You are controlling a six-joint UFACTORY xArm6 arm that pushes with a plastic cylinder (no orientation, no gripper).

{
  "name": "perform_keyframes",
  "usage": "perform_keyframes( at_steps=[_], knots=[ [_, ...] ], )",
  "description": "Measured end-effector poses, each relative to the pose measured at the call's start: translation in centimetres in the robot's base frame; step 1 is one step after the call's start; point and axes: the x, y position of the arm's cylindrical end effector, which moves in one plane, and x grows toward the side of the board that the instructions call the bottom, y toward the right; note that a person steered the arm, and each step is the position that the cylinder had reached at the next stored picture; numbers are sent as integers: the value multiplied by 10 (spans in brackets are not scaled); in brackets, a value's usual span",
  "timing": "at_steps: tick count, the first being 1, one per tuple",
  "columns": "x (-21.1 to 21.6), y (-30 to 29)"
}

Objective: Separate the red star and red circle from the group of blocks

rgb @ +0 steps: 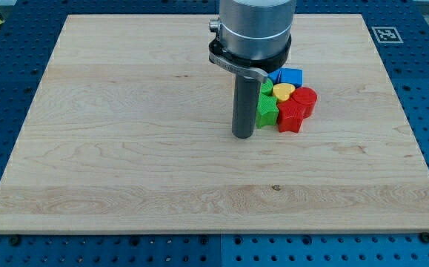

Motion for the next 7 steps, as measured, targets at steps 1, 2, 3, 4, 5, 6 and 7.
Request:
perform_keyframes(
  at_steps=[1, 2, 3, 4, 5, 6, 7],
  knots=[
    [0, 0],
    [4, 0],
    [15, 0],
    [29, 0],
    [33, 0],
    [33, 0],
    [37, 0]
  ],
)
